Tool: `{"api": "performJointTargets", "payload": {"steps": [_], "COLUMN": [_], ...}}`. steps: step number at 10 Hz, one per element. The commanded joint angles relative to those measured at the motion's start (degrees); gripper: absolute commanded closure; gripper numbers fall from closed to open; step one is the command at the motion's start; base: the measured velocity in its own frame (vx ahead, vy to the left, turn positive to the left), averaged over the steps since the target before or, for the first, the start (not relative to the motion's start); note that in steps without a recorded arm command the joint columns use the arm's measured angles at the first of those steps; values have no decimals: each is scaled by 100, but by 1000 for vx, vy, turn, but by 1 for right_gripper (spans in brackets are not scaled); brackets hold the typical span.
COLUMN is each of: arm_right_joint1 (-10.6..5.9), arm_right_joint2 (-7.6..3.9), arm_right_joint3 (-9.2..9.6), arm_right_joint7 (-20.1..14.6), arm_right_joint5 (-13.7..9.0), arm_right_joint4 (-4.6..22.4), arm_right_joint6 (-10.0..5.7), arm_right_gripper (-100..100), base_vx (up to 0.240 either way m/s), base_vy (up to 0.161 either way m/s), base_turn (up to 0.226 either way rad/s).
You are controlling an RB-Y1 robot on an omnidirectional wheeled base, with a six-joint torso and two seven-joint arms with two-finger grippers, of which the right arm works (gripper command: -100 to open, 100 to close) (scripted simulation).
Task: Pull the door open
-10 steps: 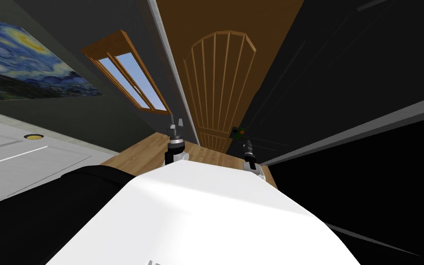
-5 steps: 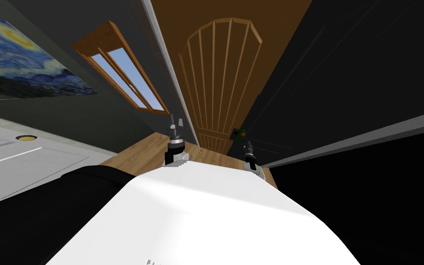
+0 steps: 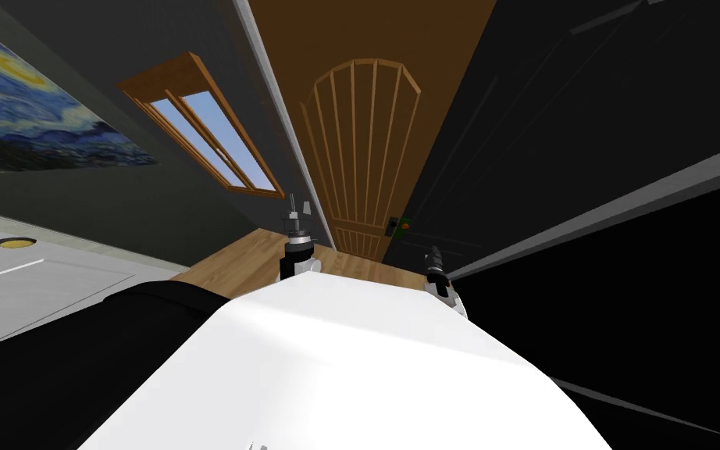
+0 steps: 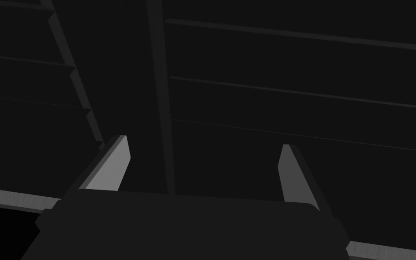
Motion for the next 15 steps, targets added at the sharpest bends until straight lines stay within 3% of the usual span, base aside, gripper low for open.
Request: {"api": "performJointTargets", "payload": {"steps": [1, 4, 8, 10, 11, 15], "arm_right_joint1": [13, -103, -423, -465, -465, -465], "arm_right_joint2": [-77, -74, 110, 72, 72, 72], "arm_right_joint3": [-141, -99, 253, 221, 221, 221], "arm_right_joint7": [11, 8, 7, 7, 7, 7], "arm_right_joint5": [-51, -79, -50, -57, -57, -57], "arm_right_joint4": [117, 157, 95, 177, 177, 177], "arm_right_joint6": [-22, -53, -138, -165, -165, -165], "arm_right_gripper": [-100, -100, -100, -100, 100, 100], "base_vx": [143, 182, 213, 106, 0, -15], "base_vy": [-48, -67, 43, 68, 0, -7], "base_turn": [10, 80, 183, 28, 0, 11]}}
